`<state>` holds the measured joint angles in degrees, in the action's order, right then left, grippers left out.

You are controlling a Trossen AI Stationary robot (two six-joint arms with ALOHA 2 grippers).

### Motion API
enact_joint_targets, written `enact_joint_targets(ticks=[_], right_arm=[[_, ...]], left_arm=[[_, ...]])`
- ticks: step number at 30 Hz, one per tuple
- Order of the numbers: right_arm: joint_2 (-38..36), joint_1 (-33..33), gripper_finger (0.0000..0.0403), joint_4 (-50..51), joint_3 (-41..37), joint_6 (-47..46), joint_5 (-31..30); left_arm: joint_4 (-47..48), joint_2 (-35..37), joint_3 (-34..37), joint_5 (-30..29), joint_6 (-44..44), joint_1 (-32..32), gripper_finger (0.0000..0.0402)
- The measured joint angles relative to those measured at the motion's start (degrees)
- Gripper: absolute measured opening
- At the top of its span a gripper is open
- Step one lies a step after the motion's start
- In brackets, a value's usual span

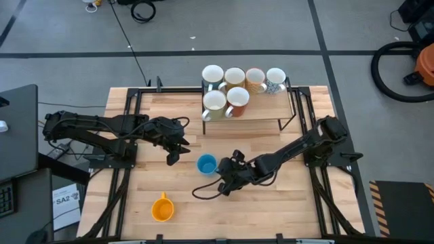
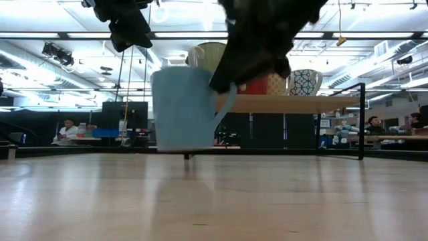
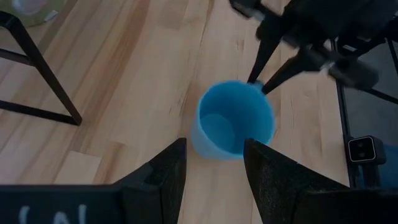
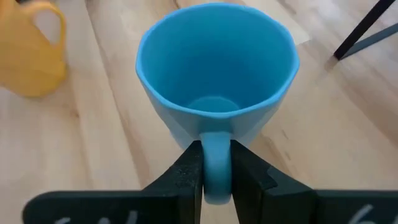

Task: Place coffee mugs
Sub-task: Put the blue mug on the shelf

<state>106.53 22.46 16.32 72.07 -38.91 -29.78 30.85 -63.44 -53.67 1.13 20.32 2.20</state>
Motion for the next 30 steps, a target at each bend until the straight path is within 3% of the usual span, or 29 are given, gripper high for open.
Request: enact_joint_targets(ticks=[5,15,30], right_arm=[[-5.84,0.52,0.0065,4.62,0.00,-0.59,0.44],[-20.47,0.81,0.0066,20.11,0.00,-5.69,7.58],[-37.86,1.58,0.0066,49.53,0.00,-20.14,5.58]], left_arm=[[0.02,-0.02,0.00,0.00,0.00,0.00,0.0167],[0.03,-0.02,0.00,0.00,0.00,0.00,0.0167],[0.04,-0.02,0.00,0.02,0.02,0.02,0.0167]])
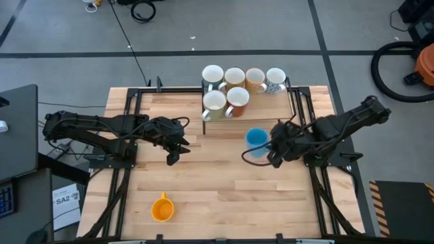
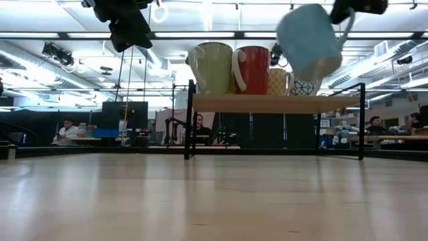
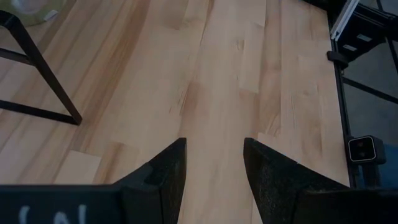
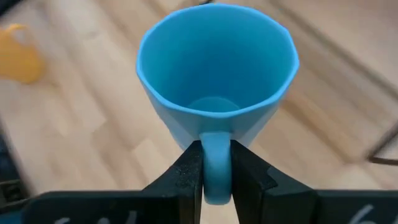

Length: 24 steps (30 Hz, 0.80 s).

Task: Place coffee mugs
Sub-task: Put the blue mug on the shelf

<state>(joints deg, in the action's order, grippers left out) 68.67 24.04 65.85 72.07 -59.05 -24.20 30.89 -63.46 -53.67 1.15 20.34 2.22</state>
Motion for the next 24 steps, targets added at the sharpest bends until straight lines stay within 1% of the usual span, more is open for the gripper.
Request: enact_joint_targets(ticks=[5,10,19,24], right_arm=[[-2.11,-1.47,0.0066,7.29,0.00,-3.88,-5.07],[-2.97,-4.16,0.0066,8.43,0.01,-3.89,-8.93],[-1.66,-11.20,0.0066,8.71,0.02,2.21,-16.28],[-0.27,-16.10,0.0067,8.68,0.02,4.13,-16.85]], left_arm=[[0.00,0.00,0.00,-0.01,-0.02,-0.01,0.0167],[0.00,0.00,0.00,-0.01,-0.01,-0.01,0.0167],[-0.01,0.00,0.00,-0.02,0.00,0.00,0.0167],[-0.02,0.00,0.00,0.00,-0.02,-0.02,0.0167]])
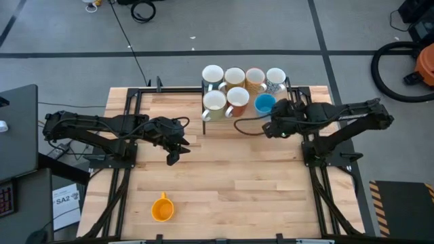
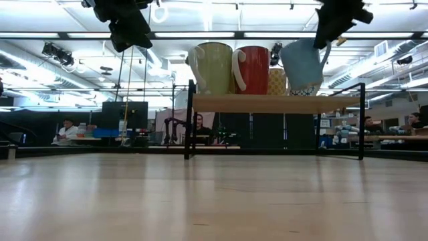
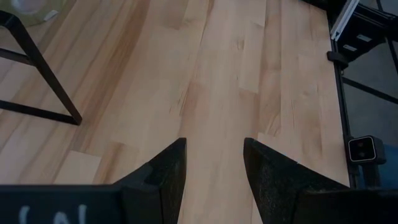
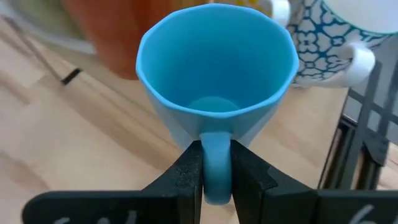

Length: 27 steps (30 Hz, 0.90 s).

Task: Place coffee mugs
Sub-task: Put the blue mug on the shelf

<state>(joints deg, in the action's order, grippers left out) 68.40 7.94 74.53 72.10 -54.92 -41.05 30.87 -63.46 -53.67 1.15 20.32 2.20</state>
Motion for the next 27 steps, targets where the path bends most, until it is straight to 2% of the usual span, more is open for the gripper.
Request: enact_joint_targets(ticks=[10,27], right_arm=[[3.08,-5.70,0.0067,-1.29,0.02,2.33,1.79],[3.71,-9.80,0.0067,-6.36,0.02,5.37,3.69]], left_arm=[[-0.02,0.00,0.00,-0.02,0.02,0.02,0.0167],[-0.20,0.00,0.00,-0.01,0.04,0.02,0.0167]])
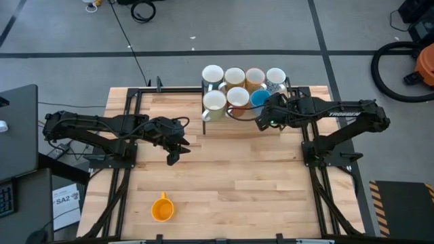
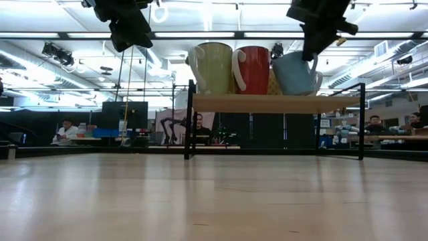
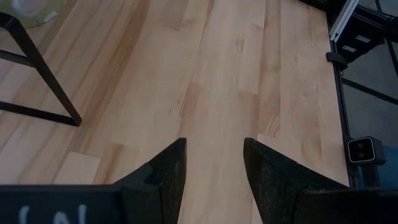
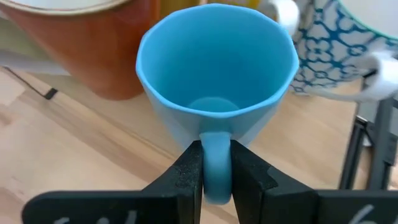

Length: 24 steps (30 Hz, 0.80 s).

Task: Place coffee mugs
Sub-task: Put the blue mug on the shelf

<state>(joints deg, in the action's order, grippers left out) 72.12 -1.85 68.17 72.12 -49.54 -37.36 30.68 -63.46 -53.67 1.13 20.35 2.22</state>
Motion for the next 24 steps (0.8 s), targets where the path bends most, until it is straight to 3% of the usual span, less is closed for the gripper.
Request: enact_joint_targets(ticks=[7,24], right_arm=[[0.00,-2.03,0.0067,-3.53,0.00,3.46,2.67],[0.00,-4.74,0.0093,-3.55,0.00,3.46,2.84]], left_arm=[[0.00,0.00,0.00,-0.01,0.01,0.00,0.0167],[0.02,0.00,0.00,-0.01,0.00,-0.02,0.0167]])
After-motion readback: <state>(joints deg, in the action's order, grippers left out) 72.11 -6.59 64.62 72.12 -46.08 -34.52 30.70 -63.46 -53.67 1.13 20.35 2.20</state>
